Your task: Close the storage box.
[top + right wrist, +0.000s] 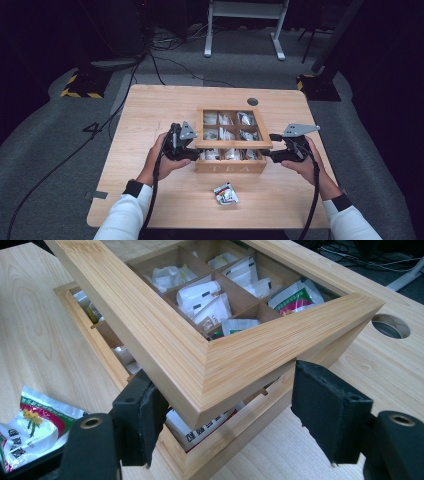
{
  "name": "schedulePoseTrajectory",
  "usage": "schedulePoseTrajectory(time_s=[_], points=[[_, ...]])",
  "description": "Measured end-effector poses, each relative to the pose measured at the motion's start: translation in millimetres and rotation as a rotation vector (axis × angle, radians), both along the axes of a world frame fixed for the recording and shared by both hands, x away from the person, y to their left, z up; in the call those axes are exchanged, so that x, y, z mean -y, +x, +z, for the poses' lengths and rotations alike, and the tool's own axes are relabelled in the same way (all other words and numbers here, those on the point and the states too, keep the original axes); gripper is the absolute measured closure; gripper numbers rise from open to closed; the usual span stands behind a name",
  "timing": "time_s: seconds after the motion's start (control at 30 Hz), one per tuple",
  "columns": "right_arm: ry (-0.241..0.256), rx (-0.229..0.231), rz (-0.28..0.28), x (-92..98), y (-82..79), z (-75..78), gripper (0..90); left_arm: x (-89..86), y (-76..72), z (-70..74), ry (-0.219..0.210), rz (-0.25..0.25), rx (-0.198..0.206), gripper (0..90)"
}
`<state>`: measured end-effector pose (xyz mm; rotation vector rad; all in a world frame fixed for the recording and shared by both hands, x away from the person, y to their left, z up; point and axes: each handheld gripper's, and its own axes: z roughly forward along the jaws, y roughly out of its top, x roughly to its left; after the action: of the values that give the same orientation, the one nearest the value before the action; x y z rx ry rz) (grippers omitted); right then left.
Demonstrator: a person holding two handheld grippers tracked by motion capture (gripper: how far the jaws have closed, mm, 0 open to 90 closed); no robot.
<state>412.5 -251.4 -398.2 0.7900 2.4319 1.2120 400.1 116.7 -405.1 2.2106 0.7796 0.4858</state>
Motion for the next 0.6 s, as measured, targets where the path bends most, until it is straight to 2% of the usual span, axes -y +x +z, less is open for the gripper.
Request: schedulePoseTrajectory(time_s=[0.33, 0.6], points=[[-0.013, -0.002, 0.013, 0.1, -5.2, -5.4, 29.8, -0.9, -1.6, -10.6, -0.003, 0.0, -0.03, 37.4], [-0.008, -0.02, 0.016, 0.7, -7.7, -14.1, 29.4, -2.1, -3.3, -18.6, 0.001, -0.002, -0.051, 37.4]])
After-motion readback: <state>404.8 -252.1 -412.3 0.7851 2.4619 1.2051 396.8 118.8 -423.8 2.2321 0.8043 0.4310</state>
